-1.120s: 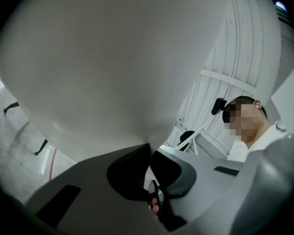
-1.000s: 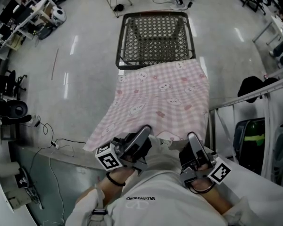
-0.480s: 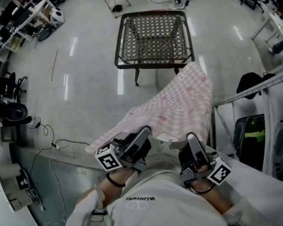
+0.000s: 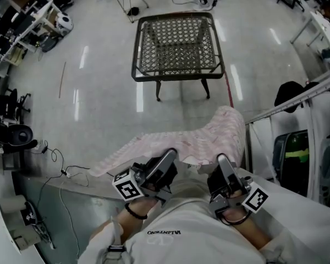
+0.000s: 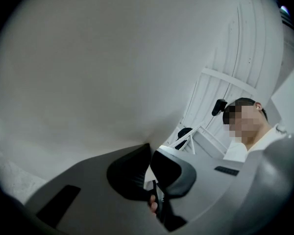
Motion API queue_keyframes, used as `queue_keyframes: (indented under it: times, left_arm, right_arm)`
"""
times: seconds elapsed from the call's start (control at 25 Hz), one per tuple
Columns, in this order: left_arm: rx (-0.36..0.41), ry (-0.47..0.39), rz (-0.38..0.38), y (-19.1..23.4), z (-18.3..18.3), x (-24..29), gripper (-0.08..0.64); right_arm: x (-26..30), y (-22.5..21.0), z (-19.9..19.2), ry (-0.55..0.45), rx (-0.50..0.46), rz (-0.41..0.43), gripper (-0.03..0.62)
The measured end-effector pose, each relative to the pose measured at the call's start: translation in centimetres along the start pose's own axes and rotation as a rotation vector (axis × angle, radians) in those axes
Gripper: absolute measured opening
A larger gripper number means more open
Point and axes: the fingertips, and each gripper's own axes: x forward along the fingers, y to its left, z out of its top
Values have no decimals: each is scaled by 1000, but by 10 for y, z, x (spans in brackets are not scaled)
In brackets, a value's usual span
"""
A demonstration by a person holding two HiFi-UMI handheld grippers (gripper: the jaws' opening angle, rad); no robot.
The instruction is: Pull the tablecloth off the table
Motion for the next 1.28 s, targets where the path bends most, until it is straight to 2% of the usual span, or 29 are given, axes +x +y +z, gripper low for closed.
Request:
queue_keyframes:
  times: [0.4, 0.76, 1.28]
  left_arm:
    - [-15, -34, 31, 13, 7, -6, 3]
    - [-43, -53, 60, 27, 9, -10, 3]
    - [-28, -59, 37, 23, 16, -1, 3]
  right_arm:
    - [13, -19, -10, 37, 99, -22, 11]
    - [24, -18, -7, 48, 76, -9, 11]
    - [29, -16, 3, 40, 41, -9, 11]
